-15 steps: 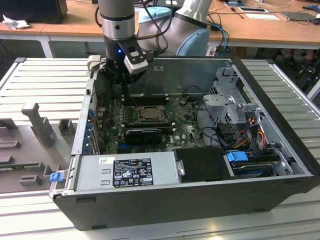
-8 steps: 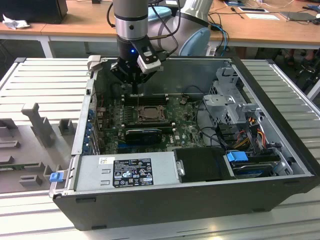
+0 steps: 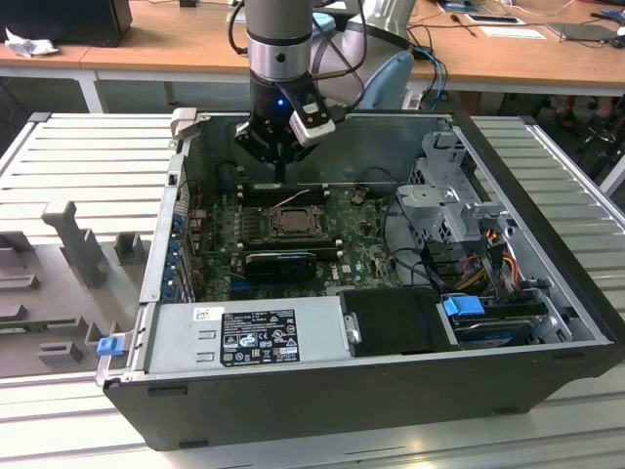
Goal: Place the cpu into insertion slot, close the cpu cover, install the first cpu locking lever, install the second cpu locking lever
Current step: 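Install the first cpu locking lever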
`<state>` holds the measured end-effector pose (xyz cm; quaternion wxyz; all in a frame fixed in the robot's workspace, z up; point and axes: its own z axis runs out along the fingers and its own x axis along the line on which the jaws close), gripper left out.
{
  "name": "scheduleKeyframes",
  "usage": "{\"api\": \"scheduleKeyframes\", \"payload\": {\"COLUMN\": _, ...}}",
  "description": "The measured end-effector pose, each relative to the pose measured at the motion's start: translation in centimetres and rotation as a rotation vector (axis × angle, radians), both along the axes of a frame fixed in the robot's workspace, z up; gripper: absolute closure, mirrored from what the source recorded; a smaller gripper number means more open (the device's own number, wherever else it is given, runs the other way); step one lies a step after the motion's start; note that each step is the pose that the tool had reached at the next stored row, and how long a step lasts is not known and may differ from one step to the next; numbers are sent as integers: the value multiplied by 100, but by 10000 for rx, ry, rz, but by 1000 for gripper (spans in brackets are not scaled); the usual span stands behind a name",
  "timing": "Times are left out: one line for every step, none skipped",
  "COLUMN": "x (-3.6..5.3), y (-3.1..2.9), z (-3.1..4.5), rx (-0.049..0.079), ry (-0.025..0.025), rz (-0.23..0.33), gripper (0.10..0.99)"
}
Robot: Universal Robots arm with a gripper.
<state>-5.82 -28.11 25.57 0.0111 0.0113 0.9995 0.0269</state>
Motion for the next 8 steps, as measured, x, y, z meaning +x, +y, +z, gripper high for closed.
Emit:
{"api": "scheduleKeyframes", "payload": {"x": 4, "y": 0, "z": -18, "rx": 8, "ry": 0, "rz": 1, "gripper": 980}}
{"api": "scheduleKeyframes", "payload": {"x": 7, "y": -1, "z": -35, "rx": 6, "ry": 3, "rz": 0, "gripper": 980}}
{"api": "scheduleKeyframes", "payload": {"x": 25, "y": -1, "z": -71, "rx": 6, "ry": 3, "rz": 1, "gripper": 980}}
{"api": "scheduleKeyframes", "payload": {"x": 38, "y": -1, "z": -89, "rx": 6, "ry": 3, "rz": -1, "gripper": 980}}
{"api": "scheduleKeyframes", "payload": {"x": 56, "y": 0, "z": -110, "rx": 6, "ry": 3, "rz": -1, "gripper": 980}}
{"api": "scheduleKeyframes", "payload": {"x": 65, "y": 0, "z": -122, "rx": 6, "ry": 3, "rz": 0, "gripper": 980}}
{"api": "scheduleKeyframes", "payload": {"x": 74, "y": 1, "z": -133, "rx": 6, "ry": 2, "rz": 0, "gripper": 980}}
{"api": "scheduleKeyframes", "payload": {"x": 85, "y": 2, "z": -143, "rx": 6, "ry": 3, "rz": -1, "gripper": 980}}
